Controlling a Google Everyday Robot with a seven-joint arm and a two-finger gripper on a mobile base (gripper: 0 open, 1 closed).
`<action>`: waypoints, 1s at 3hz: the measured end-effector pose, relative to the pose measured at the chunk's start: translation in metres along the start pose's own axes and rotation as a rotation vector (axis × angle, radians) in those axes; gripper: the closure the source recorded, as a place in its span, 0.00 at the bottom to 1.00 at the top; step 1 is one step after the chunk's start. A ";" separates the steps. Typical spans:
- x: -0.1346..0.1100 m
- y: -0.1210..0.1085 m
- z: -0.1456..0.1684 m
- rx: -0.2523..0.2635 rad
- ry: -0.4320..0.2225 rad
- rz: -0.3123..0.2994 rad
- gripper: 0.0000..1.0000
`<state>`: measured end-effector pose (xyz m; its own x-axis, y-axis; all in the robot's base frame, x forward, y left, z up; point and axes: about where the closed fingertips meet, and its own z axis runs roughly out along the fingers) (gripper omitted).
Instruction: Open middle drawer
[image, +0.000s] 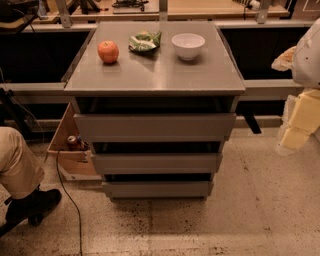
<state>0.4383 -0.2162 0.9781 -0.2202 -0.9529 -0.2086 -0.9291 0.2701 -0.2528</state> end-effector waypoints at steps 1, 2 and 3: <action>0.000 0.001 0.003 -0.002 -0.002 0.001 0.00; 0.000 0.006 0.029 -0.021 -0.021 0.005 0.00; 0.001 0.022 0.090 -0.080 -0.053 0.008 0.00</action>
Offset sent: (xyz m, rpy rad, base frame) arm 0.0055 0.0092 -0.0627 0.0517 0.0486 0.0098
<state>0.4444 -0.1992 0.8873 -0.2140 -0.9414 -0.2607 -0.9484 0.2642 -0.1753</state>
